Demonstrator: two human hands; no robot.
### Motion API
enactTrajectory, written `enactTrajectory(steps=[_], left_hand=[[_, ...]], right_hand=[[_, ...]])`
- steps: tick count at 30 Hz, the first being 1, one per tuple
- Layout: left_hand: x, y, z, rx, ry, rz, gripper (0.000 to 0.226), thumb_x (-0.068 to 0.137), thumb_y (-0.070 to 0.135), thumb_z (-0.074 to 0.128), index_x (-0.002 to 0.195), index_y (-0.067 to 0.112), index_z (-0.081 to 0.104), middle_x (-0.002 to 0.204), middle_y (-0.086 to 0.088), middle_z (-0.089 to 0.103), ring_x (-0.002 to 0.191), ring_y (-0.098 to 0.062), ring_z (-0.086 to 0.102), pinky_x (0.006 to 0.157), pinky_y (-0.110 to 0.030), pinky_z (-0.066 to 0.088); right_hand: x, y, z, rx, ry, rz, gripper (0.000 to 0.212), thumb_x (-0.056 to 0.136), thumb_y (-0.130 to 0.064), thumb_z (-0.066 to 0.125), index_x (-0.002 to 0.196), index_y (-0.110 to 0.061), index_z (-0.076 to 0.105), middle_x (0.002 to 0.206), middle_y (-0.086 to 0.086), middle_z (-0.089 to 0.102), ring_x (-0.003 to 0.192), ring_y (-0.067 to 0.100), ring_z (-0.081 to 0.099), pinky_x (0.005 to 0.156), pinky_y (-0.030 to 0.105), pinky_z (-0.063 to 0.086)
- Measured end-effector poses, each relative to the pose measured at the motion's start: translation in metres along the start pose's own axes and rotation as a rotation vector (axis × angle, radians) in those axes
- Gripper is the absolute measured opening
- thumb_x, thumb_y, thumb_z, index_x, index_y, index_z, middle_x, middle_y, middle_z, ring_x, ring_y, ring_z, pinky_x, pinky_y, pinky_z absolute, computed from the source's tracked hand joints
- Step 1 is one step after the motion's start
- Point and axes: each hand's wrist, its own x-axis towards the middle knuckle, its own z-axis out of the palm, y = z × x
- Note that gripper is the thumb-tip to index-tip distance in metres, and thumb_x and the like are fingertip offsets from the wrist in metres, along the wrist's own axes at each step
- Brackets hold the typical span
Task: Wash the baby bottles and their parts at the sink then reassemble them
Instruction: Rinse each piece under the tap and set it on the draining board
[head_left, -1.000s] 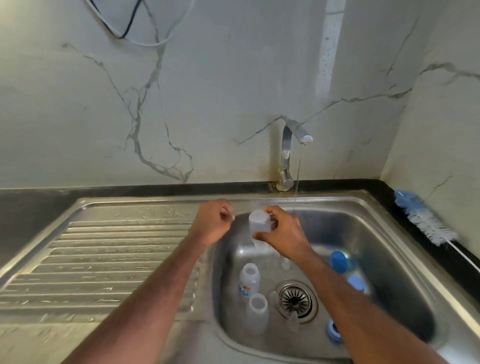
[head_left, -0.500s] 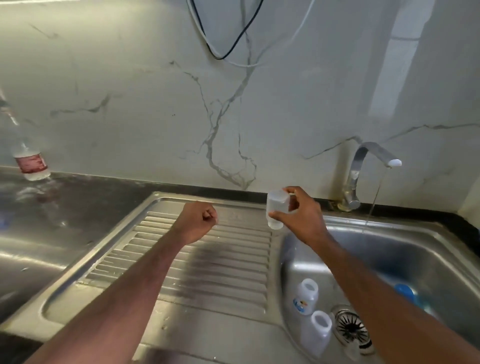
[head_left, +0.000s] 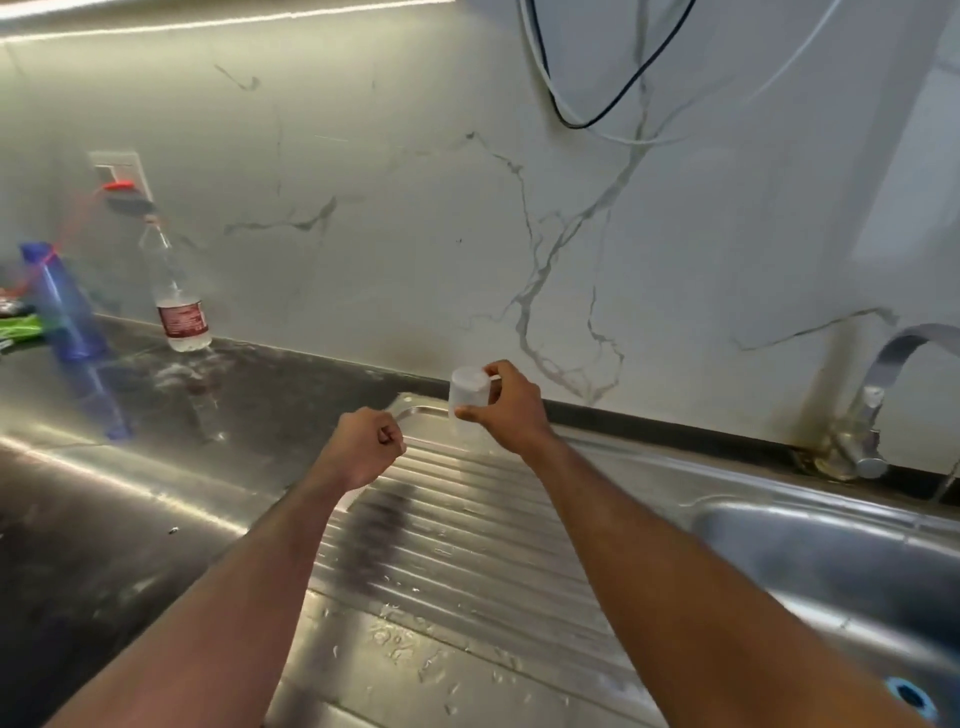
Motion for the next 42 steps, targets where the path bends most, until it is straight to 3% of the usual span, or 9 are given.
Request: enactTrajectory(steps=[4,10,27,31,36,42], left_hand=[[0.009,-0.011,0.0,-0.012,-0.022,-0.021,0.01,0.081,0.01,0.077,0.073,0.016,0.075,0.063,0.014,0.062,0.059,0.003,0.054,0.054,-0.003,0.034],[0.017,-0.02,0.014,-0.035,-0.055,-0.017,0.018,0.081,0.011,0.077,0.069,0.022,0.068,0.064,0.013,0.063,0.059,0.001,0.056,0.054,-0.005,0.035],[0.013,-0.009,0.018,-0.072,-0.05,-0.02,0.01,0.083,0.011,0.077,0.075,0.016,0.073,0.066,0.01,0.066,0.061,-0.002,0.059,0.056,-0.008,0.04],[0.006,0.017,0.027,-0.101,0.005,0.015,0.011,0.083,0.013,0.076,0.072,0.011,0.074,0.069,0.0,0.071,0.064,-0.013,0.062,0.065,-0.025,0.048],[-0.01,0.084,0.067,-0.206,-0.043,0.106,0.016,0.086,0.017,0.077,0.071,0.015,0.074,0.068,0.006,0.069,0.066,-0.008,0.065,0.067,-0.024,0.048],[-0.032,0.198,0.145,-0.317,-0.142,0.252,0.017,0.087,0.015,0.074,0.07,0.015,0.074,0.064,0.007,0.069,0.066,-0.009,0.069,0.07,-0.024,0.053]], right_hand=[[0.022,-0.006,0.034,-0.018,-0.018,-0.002,0.065,0.073,-0.026,0.091,0.125,-0.016,0.054,0.126,0.007,0.064,0.107,0.022,0.062,0.091,0.034,0.054],[0.037,0.005,0.064,-0.101,-0.033,0.005,0.063,0.075,-0.024,0.09,0.126,-0.019,0.052,0.128,0.006,0.063,0.112,0.024,0.062,0.094,0.037,0.053],[0.028,0.016,0.051,-0.107,-0.023,0.112,0.077,0.076,-0.023,0.089,0.138,-0.02,0.043,0.138,0.009,0.056,0.12,0.026,0.058,0.096,0.037,0.051],[-0.001,0.021,0.015,-0.092,-0.011,0.085,0.047,0.084,-0.019,0.081,0.125,-0.017,0.058,0.122,0.005,0.062,0.107,0.017,0.06,0.089,0.029,0.054],[-0.056,0.053,-0.061,-0.146,-0.045,0.08,0.012,0.09,-0.014,0.075,0.101,-0.016,0.072,0.097,0.0,0.07,0.09,0.011,0.066,0.083,0.027,0.057],[-0.129,0.113,-0.169,-0.286,0.088,0.189,0.005,0.085,-0.015,0.079,0.085,-0.019,0.075,0.083,-0.004,0.071,0.077,0.007,0.067,0.068,0.017,0.052]])
